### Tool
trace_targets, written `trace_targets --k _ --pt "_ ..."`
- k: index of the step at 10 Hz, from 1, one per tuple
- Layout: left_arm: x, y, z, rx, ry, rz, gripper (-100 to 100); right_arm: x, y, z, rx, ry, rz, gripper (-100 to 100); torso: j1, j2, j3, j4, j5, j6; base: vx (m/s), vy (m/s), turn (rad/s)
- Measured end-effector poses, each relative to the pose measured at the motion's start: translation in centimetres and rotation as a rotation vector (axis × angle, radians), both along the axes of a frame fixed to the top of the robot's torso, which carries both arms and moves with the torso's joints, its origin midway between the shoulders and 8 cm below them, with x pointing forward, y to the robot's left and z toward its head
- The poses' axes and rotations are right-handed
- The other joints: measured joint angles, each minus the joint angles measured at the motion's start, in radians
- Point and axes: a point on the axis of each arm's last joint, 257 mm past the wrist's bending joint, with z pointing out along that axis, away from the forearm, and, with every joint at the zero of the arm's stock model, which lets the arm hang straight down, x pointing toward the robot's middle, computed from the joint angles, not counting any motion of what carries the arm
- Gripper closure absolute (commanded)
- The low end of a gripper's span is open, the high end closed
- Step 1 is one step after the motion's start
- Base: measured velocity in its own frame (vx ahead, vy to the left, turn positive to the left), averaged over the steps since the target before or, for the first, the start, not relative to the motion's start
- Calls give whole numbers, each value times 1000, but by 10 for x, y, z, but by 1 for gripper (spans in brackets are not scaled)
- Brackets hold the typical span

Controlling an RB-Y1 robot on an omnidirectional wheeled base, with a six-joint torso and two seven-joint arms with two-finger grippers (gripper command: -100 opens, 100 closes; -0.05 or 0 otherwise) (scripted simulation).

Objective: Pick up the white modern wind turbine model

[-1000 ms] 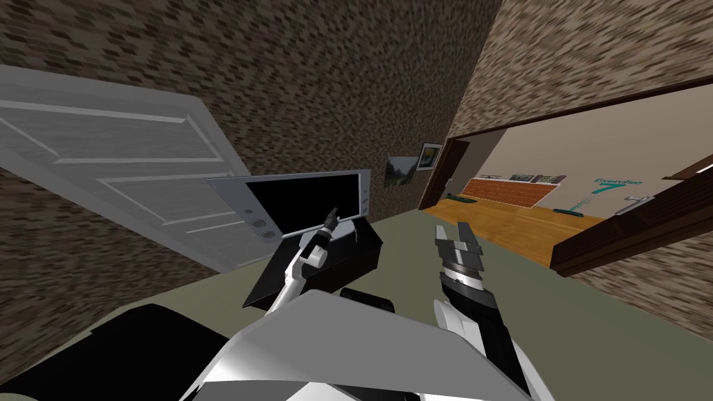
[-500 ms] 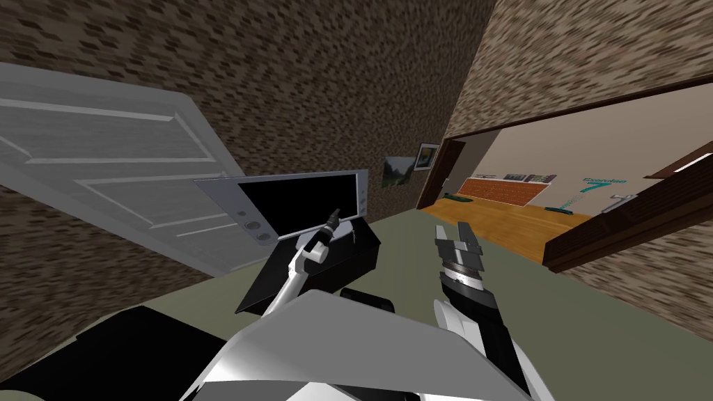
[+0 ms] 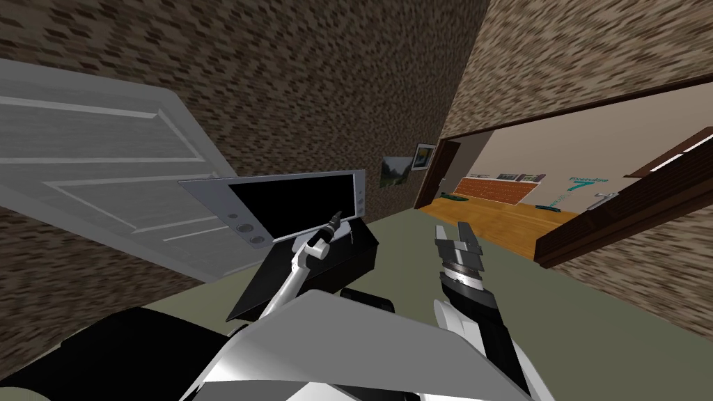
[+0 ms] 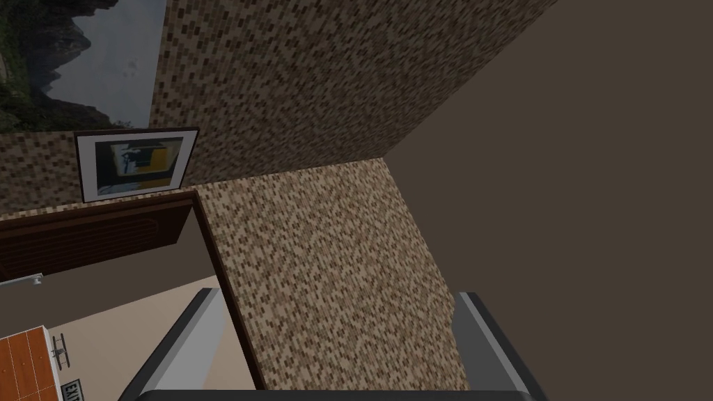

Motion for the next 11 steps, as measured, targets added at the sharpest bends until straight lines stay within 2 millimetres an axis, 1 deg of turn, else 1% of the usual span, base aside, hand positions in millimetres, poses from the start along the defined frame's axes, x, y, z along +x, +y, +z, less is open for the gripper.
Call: trace_targets --k 1,2,3,5,7,11 --pt "0 1 -6 11 28 -1 -100 0 0 0 0 0 0 0 0 0 0 0 0 0 29 -16 -63" --pt "6 2 -15 27 64 -3 -100 0 0 0 0 0 0 0 0 -1 0 0 0 0 36 -24 -64" --pt "10 3 -27 44 102 -5 -100 0 0 0 0 0 0 0 0 -1 -1 0 0 0 26 -18 -22" --pt "13 2 -46 68 160 -8 -100 0 0 0 0 0 0 0 0 -1 0 0 0 0 22 -18 -34" --pt "13 3 -57 89 205 -11 -100 0 0 0 0 0 0 0 0 0 0 0 0 0 25 -18 -54" --pt "15 8 -91 154 332 -19 -100 0 0 0 0 0 0 0 0 -1 -1 0 0 0 27 -16 -42"
